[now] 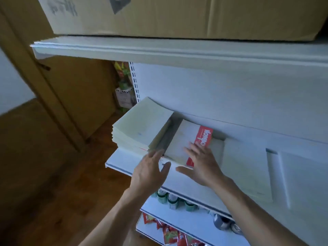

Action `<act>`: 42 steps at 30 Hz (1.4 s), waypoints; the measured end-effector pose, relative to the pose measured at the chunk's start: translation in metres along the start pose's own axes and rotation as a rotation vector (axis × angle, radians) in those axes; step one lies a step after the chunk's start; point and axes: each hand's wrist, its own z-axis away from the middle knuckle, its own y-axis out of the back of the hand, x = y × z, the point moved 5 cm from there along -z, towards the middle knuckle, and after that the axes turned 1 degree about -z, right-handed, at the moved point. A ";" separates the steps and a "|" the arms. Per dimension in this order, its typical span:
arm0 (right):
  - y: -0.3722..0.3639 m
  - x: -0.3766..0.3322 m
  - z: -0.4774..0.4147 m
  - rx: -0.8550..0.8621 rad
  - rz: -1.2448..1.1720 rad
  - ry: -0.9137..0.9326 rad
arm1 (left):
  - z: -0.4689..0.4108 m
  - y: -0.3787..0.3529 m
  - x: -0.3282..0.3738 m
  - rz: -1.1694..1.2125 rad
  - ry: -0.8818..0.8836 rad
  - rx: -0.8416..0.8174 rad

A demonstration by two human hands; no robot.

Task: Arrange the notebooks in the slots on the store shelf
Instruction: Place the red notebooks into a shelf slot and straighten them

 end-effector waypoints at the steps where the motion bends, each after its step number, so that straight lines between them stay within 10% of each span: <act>1: 0.000 0.000 0.002 0.085 -0.080 -0.064 | -0.008 -0.002 -0.004 0.014 -0.030 -0.020; 5: 0.009 0.004 0.008 0.477 -0.342 -0.345 | -0.028 -0.014 -0.013 0.011 -0.192 -0.053; 14: -0.005 0.029 0.012 0.406 -0.869 -0.932 | -0.032 -0.044 -0.006 -0.188 -0.447 -0.287; 31: 0.019 0.069 0.050 0.667 -1.137 -0.927 | -0.056 -0.042 0.037 0.163 -0.405 -0.229; 42: 0.049 0.026 0.078 0.697 -1.492 -0.694 | -0.068 -0.036 0.051 1.172 -0.012 -0.697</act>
